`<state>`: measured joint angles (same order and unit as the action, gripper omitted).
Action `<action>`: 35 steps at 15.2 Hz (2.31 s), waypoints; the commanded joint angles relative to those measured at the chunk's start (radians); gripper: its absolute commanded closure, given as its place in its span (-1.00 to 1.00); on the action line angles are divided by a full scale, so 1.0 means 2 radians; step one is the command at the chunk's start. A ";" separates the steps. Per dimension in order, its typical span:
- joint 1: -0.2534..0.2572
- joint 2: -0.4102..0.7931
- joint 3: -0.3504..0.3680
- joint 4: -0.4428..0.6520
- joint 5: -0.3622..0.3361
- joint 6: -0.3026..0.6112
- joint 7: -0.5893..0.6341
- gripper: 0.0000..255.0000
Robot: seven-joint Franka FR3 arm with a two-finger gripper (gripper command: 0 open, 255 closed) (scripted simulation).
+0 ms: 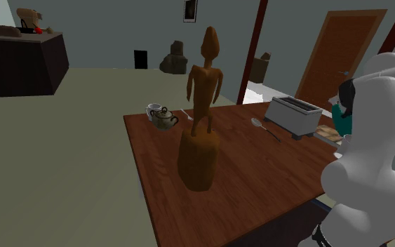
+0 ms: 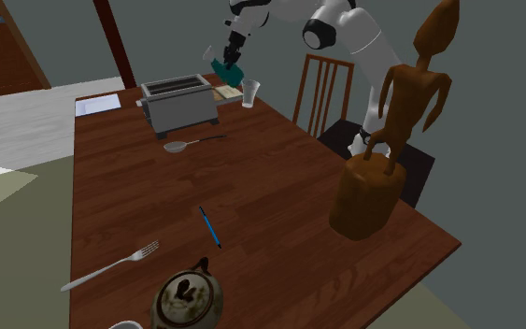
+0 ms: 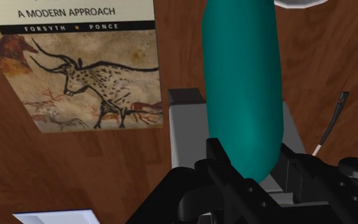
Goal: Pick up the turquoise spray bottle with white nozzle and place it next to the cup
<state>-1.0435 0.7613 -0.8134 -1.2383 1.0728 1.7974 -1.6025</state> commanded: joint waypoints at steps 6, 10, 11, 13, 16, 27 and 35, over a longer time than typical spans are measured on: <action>0.004 0.016 0.009 -0.027 0.013 0.028 -0.023 1.00; 0.004 0.025 0.015 -0.037 0.021 0.042 -0.035 1.00; 0.004 0.028 0.016 -0.040 0.023 0.046 -0.038 1.00; 0.003 0.033 0.019 -0.044 0.028 0.052 -0.044 1.00; 0.002 0.042 0.025 -0.049 0.035 0.062 -0.052 1.00; 0.001 0.047 0.028 -0.051 0.039 0.068 -0.057 -1.00; 0.000 0.019 0.012 -0.058 0.022 0.044 -0.055 -1.00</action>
<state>-1.0394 0.8120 -0.7807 -1.3562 1.1266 1.9017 -1.7146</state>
